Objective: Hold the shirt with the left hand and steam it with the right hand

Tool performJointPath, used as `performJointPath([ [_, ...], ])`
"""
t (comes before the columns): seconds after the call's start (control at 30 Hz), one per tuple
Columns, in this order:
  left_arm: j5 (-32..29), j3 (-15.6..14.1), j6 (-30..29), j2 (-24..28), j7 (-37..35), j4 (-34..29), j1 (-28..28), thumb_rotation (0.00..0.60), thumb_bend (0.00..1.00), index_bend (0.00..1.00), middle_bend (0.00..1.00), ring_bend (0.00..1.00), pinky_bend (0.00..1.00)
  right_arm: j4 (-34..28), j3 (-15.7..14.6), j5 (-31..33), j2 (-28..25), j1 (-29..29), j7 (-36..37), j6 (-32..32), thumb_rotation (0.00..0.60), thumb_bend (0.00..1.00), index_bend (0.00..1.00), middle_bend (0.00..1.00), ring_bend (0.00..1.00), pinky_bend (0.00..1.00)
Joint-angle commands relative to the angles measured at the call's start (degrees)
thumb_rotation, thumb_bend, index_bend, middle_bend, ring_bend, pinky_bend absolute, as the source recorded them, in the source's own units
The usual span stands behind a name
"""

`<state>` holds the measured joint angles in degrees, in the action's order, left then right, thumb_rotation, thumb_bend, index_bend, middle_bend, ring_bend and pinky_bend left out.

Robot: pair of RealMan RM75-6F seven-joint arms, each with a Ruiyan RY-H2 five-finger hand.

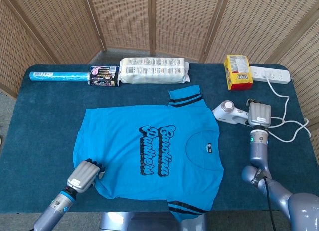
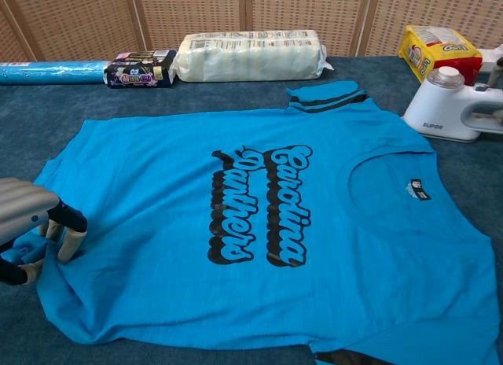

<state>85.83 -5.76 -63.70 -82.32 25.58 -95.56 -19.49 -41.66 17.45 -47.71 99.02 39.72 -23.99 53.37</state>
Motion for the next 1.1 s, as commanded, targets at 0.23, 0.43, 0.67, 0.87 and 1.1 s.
performJointPath([
  [0.23, -0.3, -0.2, 0.1, -0.1, -0.3, 0.2, 0.1, 0.6, 0.43, 0.64, 0.61, 0.51, 0.43, 5.5, 0.8, -2.9, 3.7, 0.4, 3.0, 0.8, 0.6, 0.39, 0.41, 0.47, 0.51, 0.55],
  [0.43, -0.4, -0.1, 0.0, -0.1, -0.5, 0.2, 0.0, 0.6, 0.43, 0.64, 0.61, 0.51, 0.43, 9.3, 0.9, -4.8, 5.9, 0.9, 4.5, 0.2, 0.6, 0.39, 0.48, 0.52, 0.57, 0.62],
  [0.67, -0.6, -0.2, -0.2, 0.0, -0.7, 0.1, 0.1, 0.6, 0.43, 0.64, 0.61, 0.51, 0.43, 11.4, 1.3, -6.5, 6.9, 1.5, 6.7, -1.1, 0.6, 0.38, 0.59, 0.64, 0.68, 0.72],
  [0.87, -0.9, -0.1, -0.1, 0.0, -0.9, 0.3, 0.1, 0.6, 0.43, 0.64, 0.61, 0.51, 0.43, 9.6, 1.6, -8.4, 5.2, 1.4, 11.0, -3.1, 0.6, 0.33, 0.65, 0.69, 0.73, 0.74],
  [1.1, -1.0, 0.0, -0.3, -0.2, -1.1, 0.5, 0.1, 0.6, 0.43, 0.64, 0.61, 0.51, 0.43, 5.4, 2.5, -11.2, 2.5, 0.4, 20.2, -2.3, 0.6, 0.32, 0.7, 0.73, 0.8, 0.8],
])
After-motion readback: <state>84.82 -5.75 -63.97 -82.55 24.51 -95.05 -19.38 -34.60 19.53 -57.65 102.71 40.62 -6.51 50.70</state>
